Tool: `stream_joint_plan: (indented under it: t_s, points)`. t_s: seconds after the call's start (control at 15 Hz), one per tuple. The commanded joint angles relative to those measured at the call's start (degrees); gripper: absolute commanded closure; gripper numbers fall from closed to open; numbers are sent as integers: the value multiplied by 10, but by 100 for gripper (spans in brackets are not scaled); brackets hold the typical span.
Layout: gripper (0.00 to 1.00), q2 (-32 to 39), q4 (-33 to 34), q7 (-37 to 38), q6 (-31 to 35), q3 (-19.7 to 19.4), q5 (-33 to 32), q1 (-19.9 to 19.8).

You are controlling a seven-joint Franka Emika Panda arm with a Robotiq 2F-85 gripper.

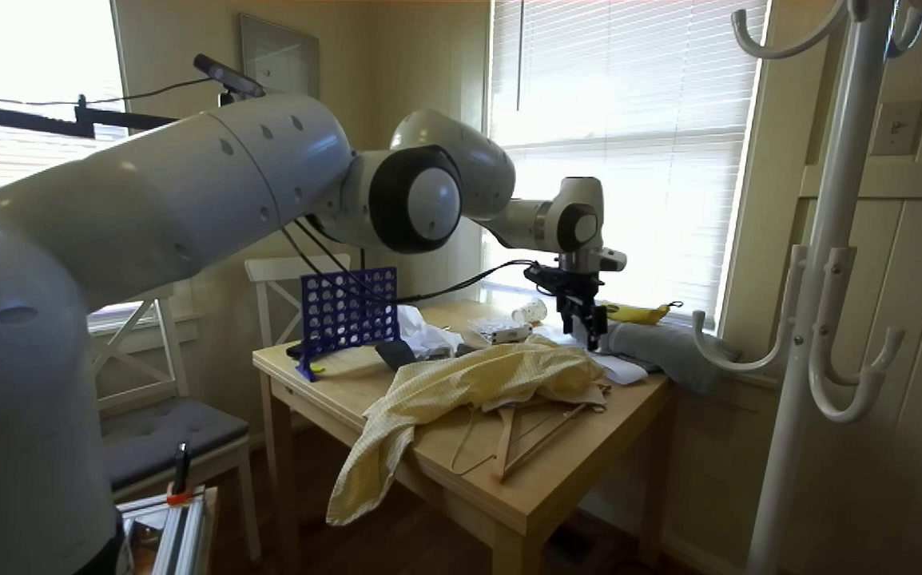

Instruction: Unfold the towel on the table

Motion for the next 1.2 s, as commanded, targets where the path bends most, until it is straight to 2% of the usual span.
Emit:
stream_joint_plan:
  t_s: [0.0,0.33,0.67,0.8,0.87,0.93,1.13]
  points:
    - [0,30,39,12,2,-6,-3,4]
    - [0,59,65,5,5,-10,-5,2]
    - [0,89,85,-70,75,28,18,-16]
    - [1,97,88,-91,81,44,24,-22]
    - [25,99,88,-95,78,51,27,-25]
    - [25,101,90,-102,78,58,27,-28]
    - [46,104,92,-109,71,66,21,-32]
